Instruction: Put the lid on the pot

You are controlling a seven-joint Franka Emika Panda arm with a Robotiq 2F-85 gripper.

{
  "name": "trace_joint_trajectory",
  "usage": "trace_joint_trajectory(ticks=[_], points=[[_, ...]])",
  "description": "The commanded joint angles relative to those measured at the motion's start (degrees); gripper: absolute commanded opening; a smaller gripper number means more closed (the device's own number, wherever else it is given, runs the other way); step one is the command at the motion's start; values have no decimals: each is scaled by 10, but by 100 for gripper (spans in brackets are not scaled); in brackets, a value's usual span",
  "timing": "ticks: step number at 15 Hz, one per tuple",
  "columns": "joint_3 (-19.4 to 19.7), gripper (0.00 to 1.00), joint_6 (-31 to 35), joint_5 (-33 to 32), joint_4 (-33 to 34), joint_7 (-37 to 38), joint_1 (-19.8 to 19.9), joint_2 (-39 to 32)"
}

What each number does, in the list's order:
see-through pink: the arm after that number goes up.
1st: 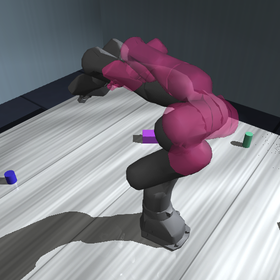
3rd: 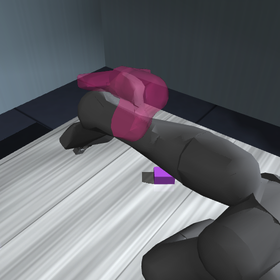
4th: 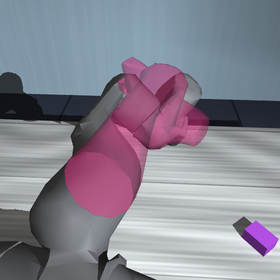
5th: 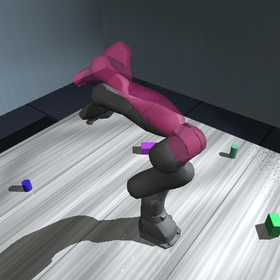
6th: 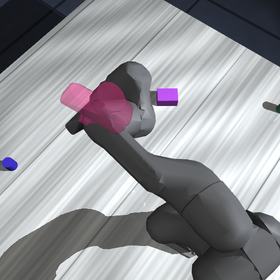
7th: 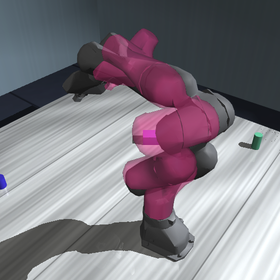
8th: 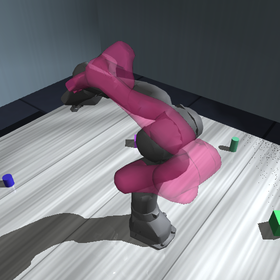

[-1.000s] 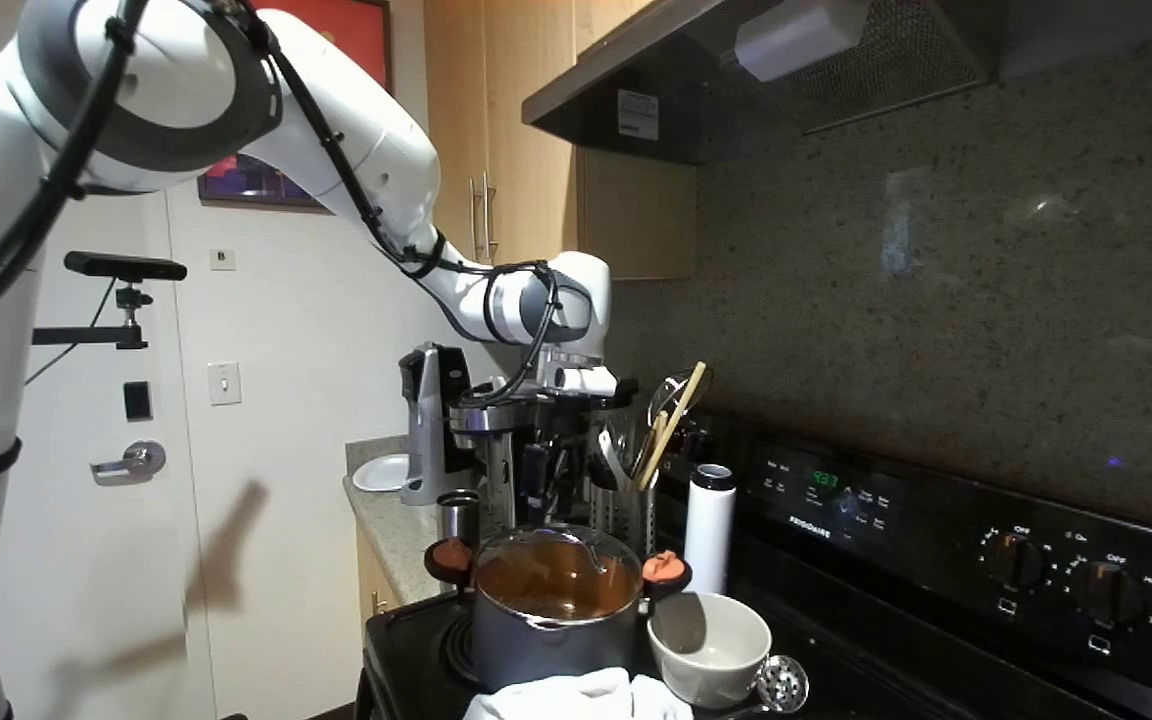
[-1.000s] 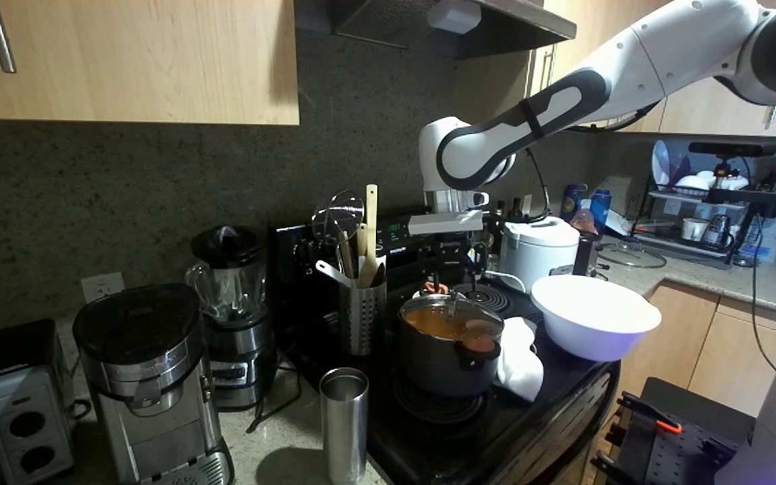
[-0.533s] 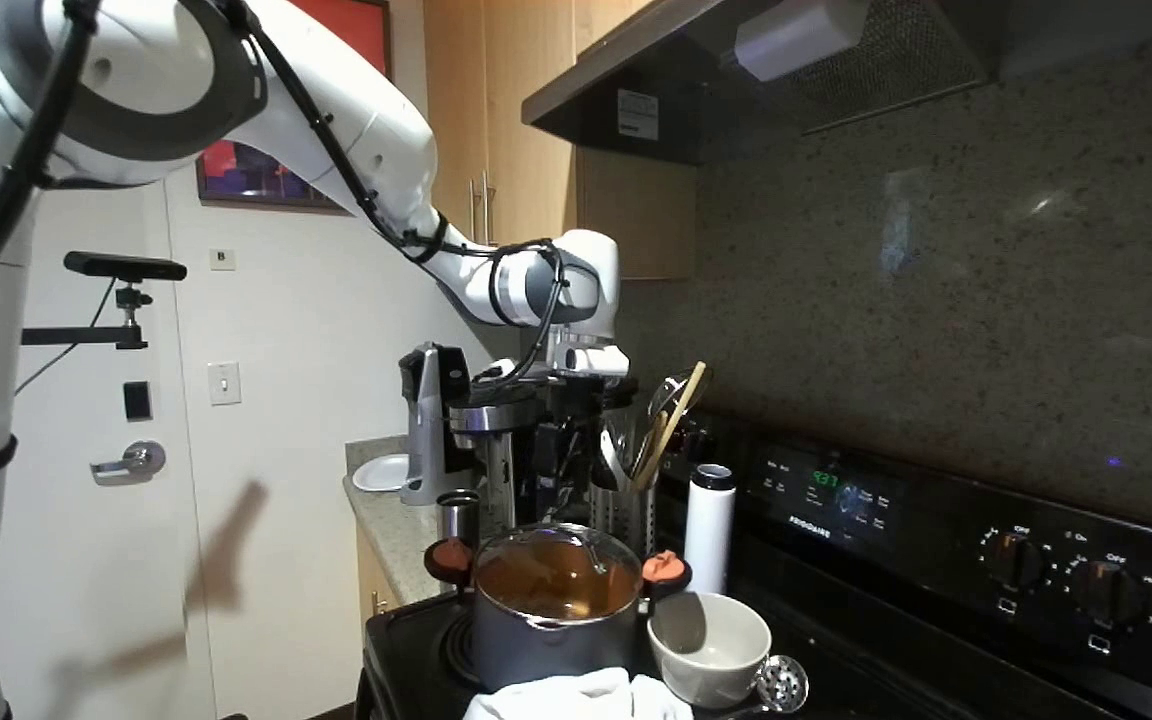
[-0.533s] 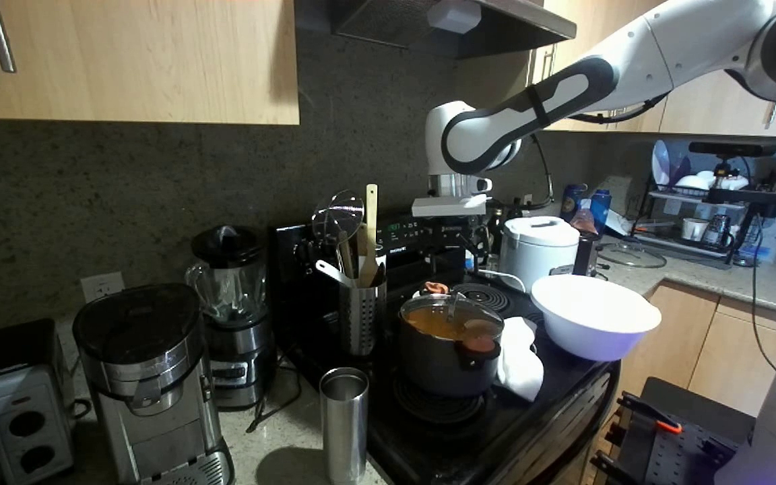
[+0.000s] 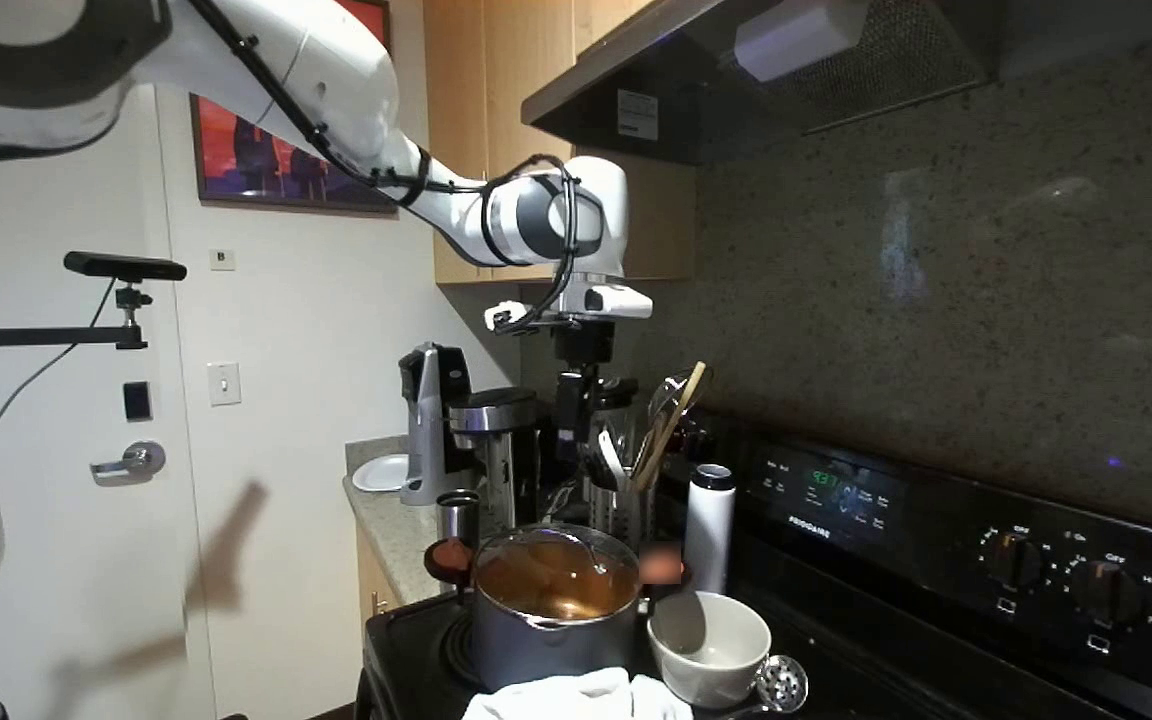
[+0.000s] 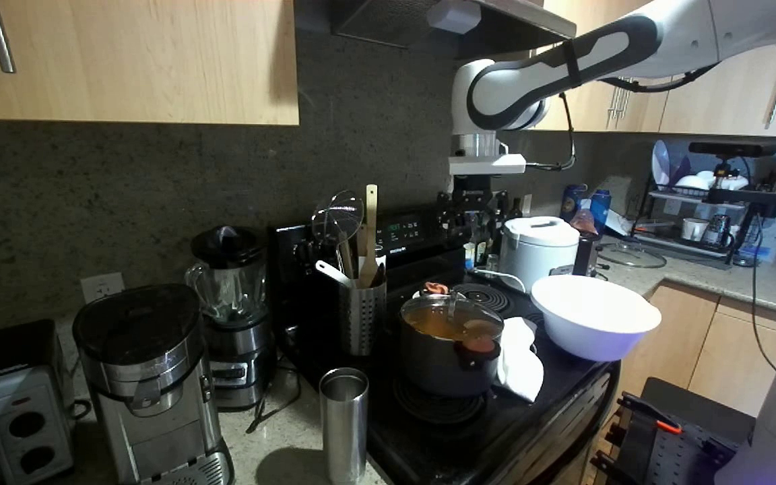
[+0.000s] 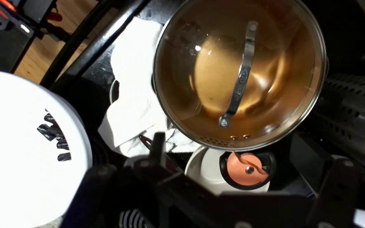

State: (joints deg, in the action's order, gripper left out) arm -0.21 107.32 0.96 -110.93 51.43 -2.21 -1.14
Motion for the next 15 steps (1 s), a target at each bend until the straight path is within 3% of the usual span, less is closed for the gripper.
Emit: trace_joint_trajectory(ticks=[1,9,15], points=[[5,100,-60,33,-8,-123,14,35],[13,100,-119,21,-15,-294,30,65],[12,100,-115,20,-4,-301,31,52]])
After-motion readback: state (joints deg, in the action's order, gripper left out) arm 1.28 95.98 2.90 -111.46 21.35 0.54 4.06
